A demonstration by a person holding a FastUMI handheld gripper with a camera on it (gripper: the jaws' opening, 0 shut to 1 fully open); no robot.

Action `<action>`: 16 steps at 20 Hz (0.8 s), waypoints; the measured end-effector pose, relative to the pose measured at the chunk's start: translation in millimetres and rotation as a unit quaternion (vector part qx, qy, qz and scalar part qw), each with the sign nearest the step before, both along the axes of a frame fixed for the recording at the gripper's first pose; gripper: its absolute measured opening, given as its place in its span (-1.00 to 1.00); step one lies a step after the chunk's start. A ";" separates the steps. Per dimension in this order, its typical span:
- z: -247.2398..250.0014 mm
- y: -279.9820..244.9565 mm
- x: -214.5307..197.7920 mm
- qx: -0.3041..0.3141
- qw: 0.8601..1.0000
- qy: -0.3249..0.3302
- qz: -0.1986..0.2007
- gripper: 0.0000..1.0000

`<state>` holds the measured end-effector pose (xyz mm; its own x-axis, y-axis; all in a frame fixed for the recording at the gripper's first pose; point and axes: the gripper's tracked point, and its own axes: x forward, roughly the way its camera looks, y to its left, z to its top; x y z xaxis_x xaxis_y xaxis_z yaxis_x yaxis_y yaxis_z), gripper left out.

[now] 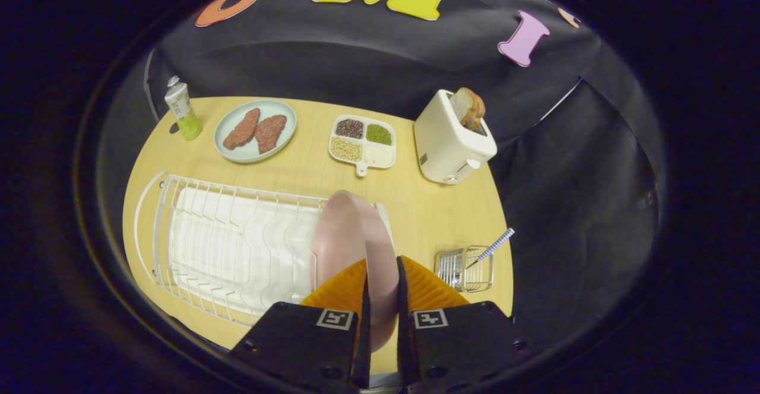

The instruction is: Take the plate from the dish rack, then take the spoon from the basket and place it into the plate.

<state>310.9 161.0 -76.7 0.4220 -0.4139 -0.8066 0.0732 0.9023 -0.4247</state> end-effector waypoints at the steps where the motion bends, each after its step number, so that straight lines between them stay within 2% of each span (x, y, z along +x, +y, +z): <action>1: 7.2 -3.4 -0.1 -0.013 1.000 -0.012 -0.002 -0.54; 5: 31.0 13.4 -8.8 0.019 0.999 -0.047 0.002 -0.57; 7: 47.3 12.3 -16.1 0.014 0.998 -0.066 0.010 -0.58; 13: 94.1 23.2 -60.7 0.026 0.994 -0.103 0.032 -0.60; 16: 106.9 32.4 -96.5 0.045 0.991 -0.118 0.047 -0.60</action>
